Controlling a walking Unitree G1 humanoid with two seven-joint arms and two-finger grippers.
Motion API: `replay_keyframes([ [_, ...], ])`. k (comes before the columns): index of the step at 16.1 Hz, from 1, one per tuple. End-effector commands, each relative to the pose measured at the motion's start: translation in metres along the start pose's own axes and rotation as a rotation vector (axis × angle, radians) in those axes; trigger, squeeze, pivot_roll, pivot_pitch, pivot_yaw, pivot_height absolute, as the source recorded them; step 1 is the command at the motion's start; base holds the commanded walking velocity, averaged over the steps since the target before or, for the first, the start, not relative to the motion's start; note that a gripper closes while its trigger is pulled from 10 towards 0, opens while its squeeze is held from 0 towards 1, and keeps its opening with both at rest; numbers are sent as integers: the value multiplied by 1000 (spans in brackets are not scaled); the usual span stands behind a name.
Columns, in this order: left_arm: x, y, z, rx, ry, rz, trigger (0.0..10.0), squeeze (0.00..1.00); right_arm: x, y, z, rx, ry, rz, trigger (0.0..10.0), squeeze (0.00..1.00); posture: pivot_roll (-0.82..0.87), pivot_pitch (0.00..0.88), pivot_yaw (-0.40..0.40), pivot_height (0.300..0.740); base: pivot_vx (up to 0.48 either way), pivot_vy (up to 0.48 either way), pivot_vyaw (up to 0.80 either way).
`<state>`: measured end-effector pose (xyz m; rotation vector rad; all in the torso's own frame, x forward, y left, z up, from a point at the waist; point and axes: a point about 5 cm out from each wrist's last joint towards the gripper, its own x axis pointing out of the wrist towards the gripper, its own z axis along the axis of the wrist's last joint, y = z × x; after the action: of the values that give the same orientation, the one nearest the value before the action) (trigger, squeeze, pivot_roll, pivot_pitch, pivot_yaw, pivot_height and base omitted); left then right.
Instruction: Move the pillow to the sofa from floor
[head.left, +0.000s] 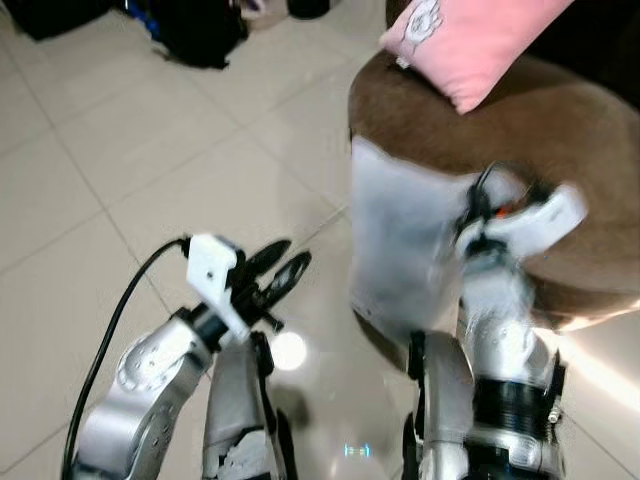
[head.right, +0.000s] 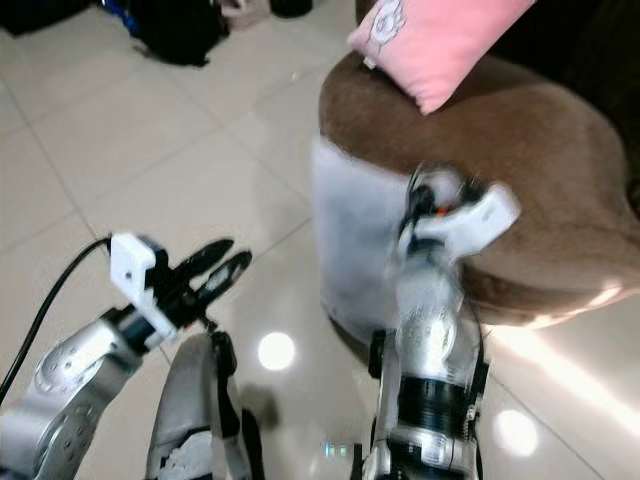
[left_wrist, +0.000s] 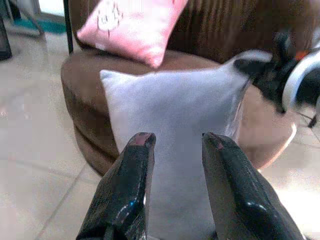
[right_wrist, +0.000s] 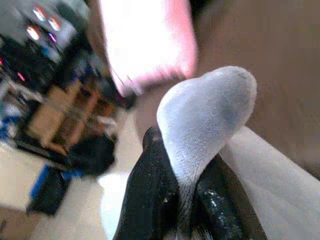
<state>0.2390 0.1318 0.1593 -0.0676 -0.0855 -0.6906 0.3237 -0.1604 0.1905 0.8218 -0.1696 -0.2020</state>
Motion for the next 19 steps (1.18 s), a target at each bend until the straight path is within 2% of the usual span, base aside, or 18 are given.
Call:
replay_keyframes([
  [1,0,3,-1,26,39,48,10000,0,-2,45,41,4,-158,145,549,0,-51,60,59,521,0,0,0],
  [2,7,9,5,45,31,99,10000,0,-3,63,65,-12,-214,207,4392,0,-63,60,61,521,0,0,0],
  [3,12,13,13,58,12,126,10000,0,-6,74,86,-51,-268,239,8471,0,-66,48,58,521,0,0,0],
  [4,17,15,26,71,-28,136,10000,0,-9,83,103,-109,-303,280,10000,0,-66,43,55,521,0,0,0],
  [6,26,21,47,85,-99,191,10000,0,-13,89,117,-148,-333,292,10000,0,-68,45,59,536,0,0,0],
  [7,33,24,59,60,-140,237,10000,0,-14,87,118,-196,-322,272,10000,0,-67,44,59,546,0,0,0],
  [8,36,23,64,46,-159,236,10000,0,-15,81,112,-224,-301,254,10000,0,-65,42,57,556,0,0,0],
  [9,36,22,63,47,-153,227,10000,0,-16,78,109,-228,-289,240,10000,0,-63,31,55,561,0,0,0],
  [11,31,23,47,16,-109,279,10000,0,-20,60,87,-332,-213,206,10000,0,-55,32,52,581,0,0,0],
  [13,29,20,41,44,-85,294,10000,0,-26,48,73,-426,-155,206,10000,0,-40,31,45,601,0,0,0],
  [14,29,20,40,61,-83,305,10000,0,-31,42,67,-420,-121,194,10000,0,-40,38,44,611,0,0,0],
  [16,29,22,44,78,-89,298,10000,0,-35,50,72,-407,-134,199,10000,0,-54,45,48,631,0,0,0],
  [17,31,23,45,90,-99,295,10000,0,-34,60,84,-378,-183,213,10000,0,-51,26,50,646,0,0,0],
  [19,34,23,47,124,-109,294,10000,0,-32,69,94,-354,-230,229,10000,0,-42,28,46,661,0,0,0],
])
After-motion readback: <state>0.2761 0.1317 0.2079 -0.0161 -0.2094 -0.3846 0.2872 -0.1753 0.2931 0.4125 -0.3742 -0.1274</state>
